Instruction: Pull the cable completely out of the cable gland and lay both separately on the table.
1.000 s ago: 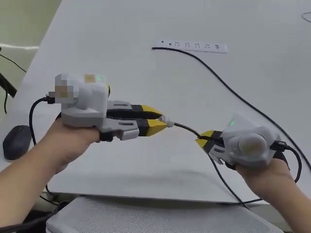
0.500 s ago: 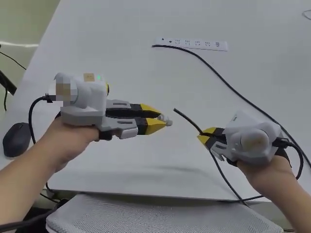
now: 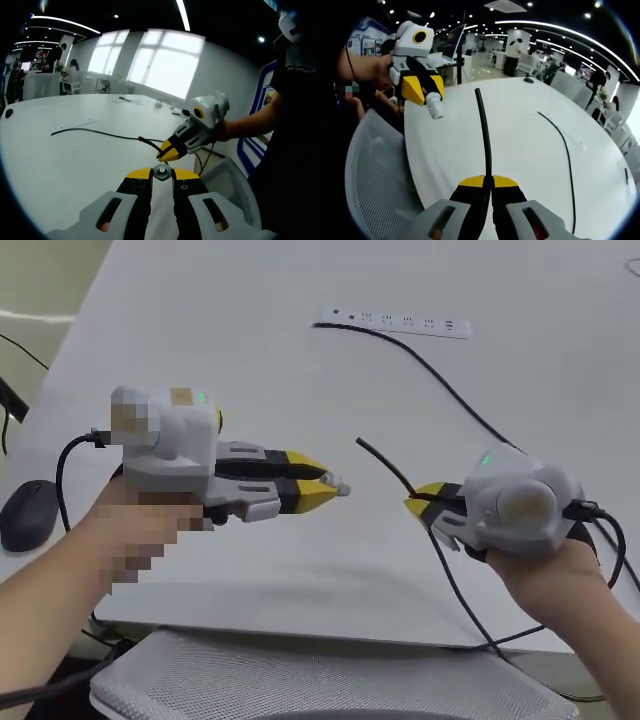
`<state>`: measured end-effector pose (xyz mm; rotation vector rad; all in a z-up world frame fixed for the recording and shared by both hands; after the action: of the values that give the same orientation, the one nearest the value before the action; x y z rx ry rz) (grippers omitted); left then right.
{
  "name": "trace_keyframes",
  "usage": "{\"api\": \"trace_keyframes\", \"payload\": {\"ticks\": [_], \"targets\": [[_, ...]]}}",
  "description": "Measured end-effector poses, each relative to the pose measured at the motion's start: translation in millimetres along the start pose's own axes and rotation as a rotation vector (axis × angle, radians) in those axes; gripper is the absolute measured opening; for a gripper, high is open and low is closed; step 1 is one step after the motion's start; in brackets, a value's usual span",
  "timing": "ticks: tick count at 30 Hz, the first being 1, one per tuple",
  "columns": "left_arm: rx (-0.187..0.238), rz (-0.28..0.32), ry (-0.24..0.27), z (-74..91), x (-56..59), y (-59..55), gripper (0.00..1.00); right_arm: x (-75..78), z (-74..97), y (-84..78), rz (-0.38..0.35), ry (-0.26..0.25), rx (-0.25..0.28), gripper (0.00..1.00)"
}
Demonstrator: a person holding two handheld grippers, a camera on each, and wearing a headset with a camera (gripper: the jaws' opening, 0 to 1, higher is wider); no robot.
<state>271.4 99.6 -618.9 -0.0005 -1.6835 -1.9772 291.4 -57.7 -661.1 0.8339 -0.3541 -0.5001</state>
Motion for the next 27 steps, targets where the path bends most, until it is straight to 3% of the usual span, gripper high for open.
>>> {"api": "trace_keyframes", "payload": {"ticks": [10,21,27], "targets": [[0.006,0.015,0.012,9.0,-5.6,-6.8,0.15,3.5,-16.8,17.5,0.013,0.014,-0.009,0.00],[0.019,0.031,0.024,24.9,-16.0,-18.0,0.15,-1.4,-46.8,40.1,0.029,0.043,-0.022,0.00],[0.020,0.042,0.028,34.4,-24.6,-29.3,0.15,-3.2,-65.0,49.3,0.042,0.046,-0.040,0.00]]}}
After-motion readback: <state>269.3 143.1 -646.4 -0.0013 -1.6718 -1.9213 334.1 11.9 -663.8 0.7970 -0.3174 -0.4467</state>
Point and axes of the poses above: the centre of the closed fingertips' face, and the gripper's own axes: z roughly backward along the fingers, x roughly to its right, y roughly out of its top, the point moved 5 cm from there along z, roughly backward along the fingers, and after that the axes turned 4 degrees about x, right-handed, at the moved point
